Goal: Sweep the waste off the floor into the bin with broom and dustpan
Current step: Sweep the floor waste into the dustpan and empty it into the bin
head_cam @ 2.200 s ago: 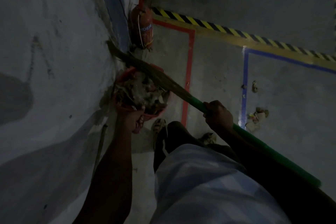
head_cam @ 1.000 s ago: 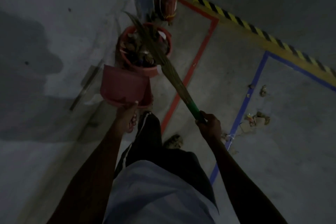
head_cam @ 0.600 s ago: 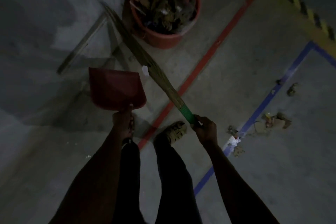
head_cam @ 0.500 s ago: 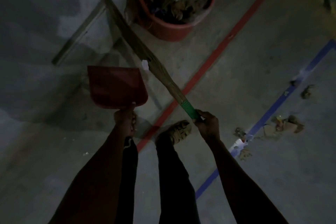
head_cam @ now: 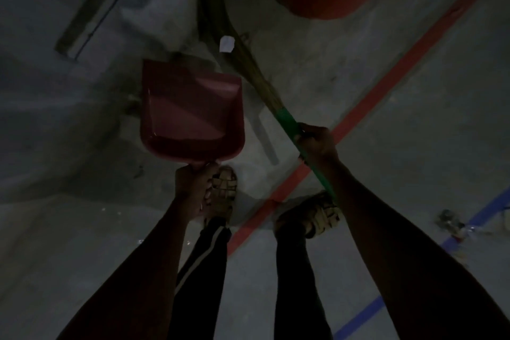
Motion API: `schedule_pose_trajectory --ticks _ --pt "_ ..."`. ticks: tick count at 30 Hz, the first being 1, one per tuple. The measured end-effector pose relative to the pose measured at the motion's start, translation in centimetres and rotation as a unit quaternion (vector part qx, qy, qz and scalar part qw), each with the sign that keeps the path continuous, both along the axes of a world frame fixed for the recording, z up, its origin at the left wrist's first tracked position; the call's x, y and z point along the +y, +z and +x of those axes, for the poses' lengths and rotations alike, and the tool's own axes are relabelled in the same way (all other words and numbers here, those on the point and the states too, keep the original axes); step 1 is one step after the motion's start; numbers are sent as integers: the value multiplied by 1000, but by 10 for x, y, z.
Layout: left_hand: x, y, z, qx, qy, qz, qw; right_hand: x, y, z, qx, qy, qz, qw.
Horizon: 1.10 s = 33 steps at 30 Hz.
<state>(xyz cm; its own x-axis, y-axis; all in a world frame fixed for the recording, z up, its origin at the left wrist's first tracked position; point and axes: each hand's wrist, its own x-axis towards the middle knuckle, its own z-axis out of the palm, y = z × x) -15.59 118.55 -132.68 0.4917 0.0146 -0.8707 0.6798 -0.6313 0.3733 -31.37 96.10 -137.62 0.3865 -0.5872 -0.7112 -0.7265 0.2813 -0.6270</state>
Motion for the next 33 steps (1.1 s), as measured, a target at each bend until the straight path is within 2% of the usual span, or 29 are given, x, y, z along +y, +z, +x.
schedule_pose_trajectory --ticks 6,11,19,25,33 --pt "26 -14 21 -12 -41 0 999 24 -38 8 67 -94 82 990" --pt "23 -19 27 0 -58 -7 998 36 -30 -15 99 -114 59 987" --pt "-9 -13 11 -10 -141 -12 990 53 -14 -136 209 -119 -22 971" --pt "-49 -8 -26 3 -219 -33 975 53 16 -243 268 -265 16 926" --pt "-135 10 -104 6 -317 -44 947 43 41 -336 275 -374 16 886"
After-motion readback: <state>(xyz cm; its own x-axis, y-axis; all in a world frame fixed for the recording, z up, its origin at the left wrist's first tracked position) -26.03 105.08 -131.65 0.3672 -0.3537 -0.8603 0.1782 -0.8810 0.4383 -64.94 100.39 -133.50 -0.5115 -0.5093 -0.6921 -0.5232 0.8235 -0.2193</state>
